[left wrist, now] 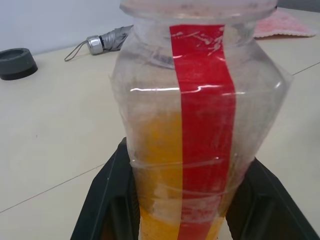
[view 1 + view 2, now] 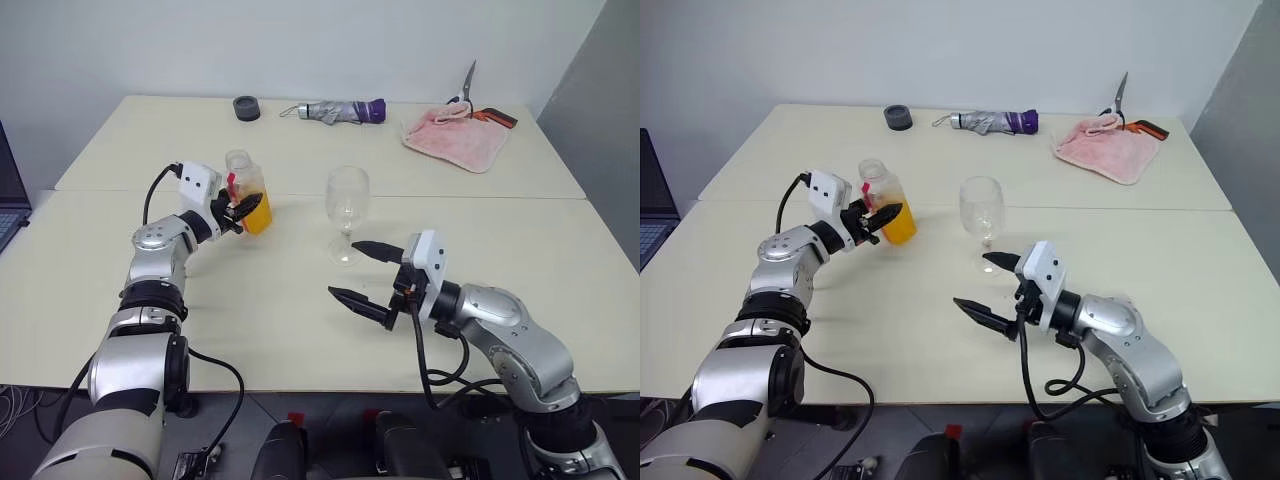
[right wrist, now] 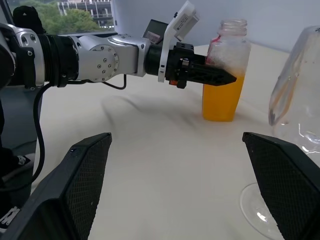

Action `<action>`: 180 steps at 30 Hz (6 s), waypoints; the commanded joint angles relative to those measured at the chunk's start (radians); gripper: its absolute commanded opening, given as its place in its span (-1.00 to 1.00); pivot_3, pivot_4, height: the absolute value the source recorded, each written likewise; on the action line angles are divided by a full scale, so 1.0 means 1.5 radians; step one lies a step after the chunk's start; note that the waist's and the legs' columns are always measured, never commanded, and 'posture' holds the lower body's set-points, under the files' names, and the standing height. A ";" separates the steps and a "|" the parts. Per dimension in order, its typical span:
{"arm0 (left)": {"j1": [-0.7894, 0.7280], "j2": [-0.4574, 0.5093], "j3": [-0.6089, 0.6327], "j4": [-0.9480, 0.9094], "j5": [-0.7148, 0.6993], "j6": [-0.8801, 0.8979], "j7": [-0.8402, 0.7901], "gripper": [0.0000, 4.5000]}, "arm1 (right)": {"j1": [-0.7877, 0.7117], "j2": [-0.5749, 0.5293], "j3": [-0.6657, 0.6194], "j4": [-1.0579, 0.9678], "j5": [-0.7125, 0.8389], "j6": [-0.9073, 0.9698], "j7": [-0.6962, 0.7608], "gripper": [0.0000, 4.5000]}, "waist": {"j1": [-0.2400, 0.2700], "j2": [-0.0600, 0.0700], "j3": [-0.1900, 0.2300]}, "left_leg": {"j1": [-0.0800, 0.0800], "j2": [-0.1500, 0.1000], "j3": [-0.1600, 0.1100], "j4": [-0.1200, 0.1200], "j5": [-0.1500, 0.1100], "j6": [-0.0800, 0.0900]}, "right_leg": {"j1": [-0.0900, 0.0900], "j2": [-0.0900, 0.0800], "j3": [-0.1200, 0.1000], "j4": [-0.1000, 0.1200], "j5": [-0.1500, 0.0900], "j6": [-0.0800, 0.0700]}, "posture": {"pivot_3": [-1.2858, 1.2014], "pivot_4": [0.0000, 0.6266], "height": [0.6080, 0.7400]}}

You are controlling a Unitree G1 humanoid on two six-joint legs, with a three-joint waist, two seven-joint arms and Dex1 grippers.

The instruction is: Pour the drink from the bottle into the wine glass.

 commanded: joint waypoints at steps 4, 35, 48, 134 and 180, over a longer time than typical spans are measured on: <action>0.001 -0.007 -0.009 -0.143 -0.002 0.009 -0.001 -0.24 | 0.028 -0.017 -0.063 -0.107 0.031 0.028 -0.046 1.00 | 0.003 0.000 0.000 | -0.001 0.000 -0.001 0.000 0.000 0.000 | 0.000 0.000 0.000 0.000 0.000 0.000 | 0.03 -0.52 1.00; -0.180 -0.025 -0.204 -0.058 0.264 -0.339 0.125 -0.24 | 0.012 0.034 -0.086 -0.078 -0.033 -0.004 -0.183 1.00 | 0.007 0.000 0.000 | -0.001 -0.001 0.000 0.000 0.000 0.000 | 0.000 0.000 0.001 0.000 0.000 0.000 | 0.03 -0.52 1.00; -0.240 0.003 -0.263 0.034 0.387 -0.474 0.242 -0.24 | 0.028 0.024 -0.105 -0.092 -0.013 -0.005 -0.165 1.00 | 0.006 0.000 0.000 | -0.001 -0.001 0.000 0.000 0.000 0.000 | 0.000 0.000 0.000 0.000 0.000 0.000 | 0.03 -0.52 1.00; -0.326 0.085 -0.401 0.099 0.616 -0.541 0.584 -0.24 | 0.039 -0.009 -0.104 -0.149 0.024 0.052 -0.171 1.00 | 0.007 0.000 0.000 | -0.001 -0.001 0.001 0.000 0.000 0.000 | 0.000 0.000 0.000 0.001 0.000 0.000 | 0.03 -0.52 1.00; -0.304 0.001 -0.307 0.142 0.445 -0.493 0.421 -0.24 | 0.030 0.007 -0.087 -0.149 0.021 0.049 -0.182 1.00 | 0.006 0.000 0.000 | -0.001 -0.001 0.001 0.001 0.000 0.000 | 0.000 -0.001 0.000 0.001 0.000 0.000 | 0.03 -0.52 1.00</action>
